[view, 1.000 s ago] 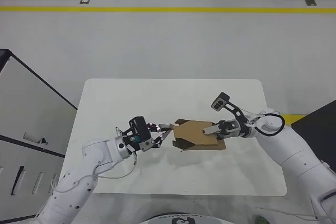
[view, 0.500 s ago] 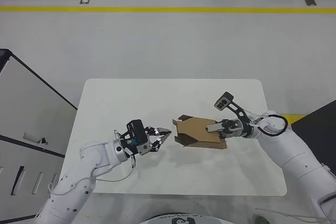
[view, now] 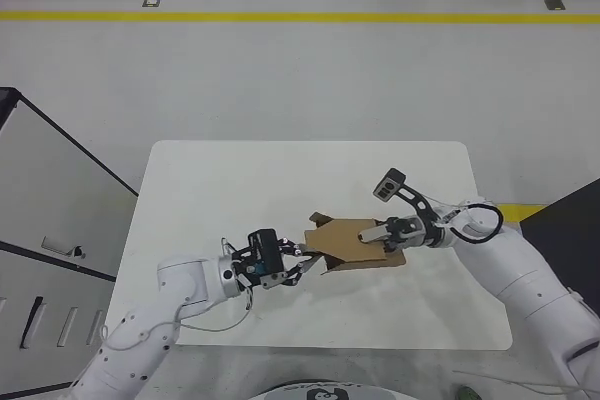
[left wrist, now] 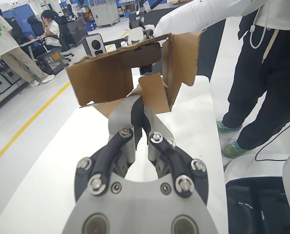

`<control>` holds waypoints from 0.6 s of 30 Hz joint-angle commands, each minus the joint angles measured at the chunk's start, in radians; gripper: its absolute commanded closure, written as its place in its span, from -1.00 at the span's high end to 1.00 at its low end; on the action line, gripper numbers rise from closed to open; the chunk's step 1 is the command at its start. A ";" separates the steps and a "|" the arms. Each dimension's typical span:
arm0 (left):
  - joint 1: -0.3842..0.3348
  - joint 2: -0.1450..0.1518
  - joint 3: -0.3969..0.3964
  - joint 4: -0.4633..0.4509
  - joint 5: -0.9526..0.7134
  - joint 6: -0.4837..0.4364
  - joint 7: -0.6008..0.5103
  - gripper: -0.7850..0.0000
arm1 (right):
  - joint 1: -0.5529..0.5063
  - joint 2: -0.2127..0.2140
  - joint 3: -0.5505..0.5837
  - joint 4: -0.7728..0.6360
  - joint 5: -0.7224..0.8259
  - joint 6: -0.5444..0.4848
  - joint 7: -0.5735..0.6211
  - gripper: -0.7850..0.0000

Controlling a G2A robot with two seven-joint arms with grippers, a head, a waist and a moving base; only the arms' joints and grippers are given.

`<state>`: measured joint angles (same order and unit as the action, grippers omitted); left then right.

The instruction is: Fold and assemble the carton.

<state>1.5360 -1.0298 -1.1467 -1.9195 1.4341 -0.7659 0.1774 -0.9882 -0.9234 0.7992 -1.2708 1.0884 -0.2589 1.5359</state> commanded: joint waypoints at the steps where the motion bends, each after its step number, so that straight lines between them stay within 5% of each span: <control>1: -0.002 0.000 0.002 0.001 0.002 -0.001 0.002 -1.00 | 0.001 -0.001 -0.005 -0.004 -0.002 0.000 0.000 -1.00; 18: 0.001 0.007 -0.027 0.006 -0.009 0.018 0.017 -1.00 | 0.015 -0.006 -0.019 0.001 0.001 -0.010 0.000 -1.00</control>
<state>1.5366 -1.0230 -1.1694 -1.9139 1.4294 -0.7500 0.1940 -0.9729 -0.9291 0.7808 -1.2688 1.0874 -0.2695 1.5359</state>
